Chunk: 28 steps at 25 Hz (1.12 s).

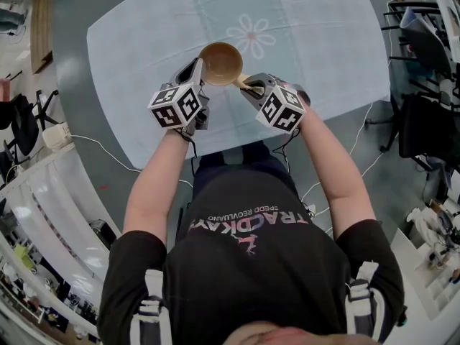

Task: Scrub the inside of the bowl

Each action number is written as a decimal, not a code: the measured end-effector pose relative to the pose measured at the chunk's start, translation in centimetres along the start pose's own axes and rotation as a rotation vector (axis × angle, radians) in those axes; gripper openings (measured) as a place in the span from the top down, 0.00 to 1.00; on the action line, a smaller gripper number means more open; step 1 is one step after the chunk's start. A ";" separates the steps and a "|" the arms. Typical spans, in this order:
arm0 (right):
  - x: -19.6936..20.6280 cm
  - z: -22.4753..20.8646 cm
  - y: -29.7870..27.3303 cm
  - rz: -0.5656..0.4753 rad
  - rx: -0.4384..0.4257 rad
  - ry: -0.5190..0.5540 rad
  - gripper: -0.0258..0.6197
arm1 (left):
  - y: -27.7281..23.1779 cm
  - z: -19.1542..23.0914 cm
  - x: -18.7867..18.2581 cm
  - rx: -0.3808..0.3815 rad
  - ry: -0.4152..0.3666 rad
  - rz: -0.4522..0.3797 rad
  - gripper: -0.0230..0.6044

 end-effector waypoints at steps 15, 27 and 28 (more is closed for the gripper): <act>-2.7 1.7 -2.0 -0.089 0.062 -0.185 0.91 | 0.2 -0.2 0.3 -0.064 0.125 -0.048 0.92; 2.3 -3.0 0.6 -0.014 0.229 -0.310 0.91 | -0.5 0.5 1.6 -0.080 0.053 0.021 0.92; 2.7 -3.5 0.9 -0.021 0.253 -0.344 0.91 | -0.7 0.6 1.7 -0.080 0.044 0.028 0.92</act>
Point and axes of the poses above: the fingertips, and each gripper's own axes: y backward along the fingers, z to its left, x out of its underside, the point moved 5 cm from there along y, backward along the fingers, and after that the axes turned 2 degrees about x, right-handed, at the moved point
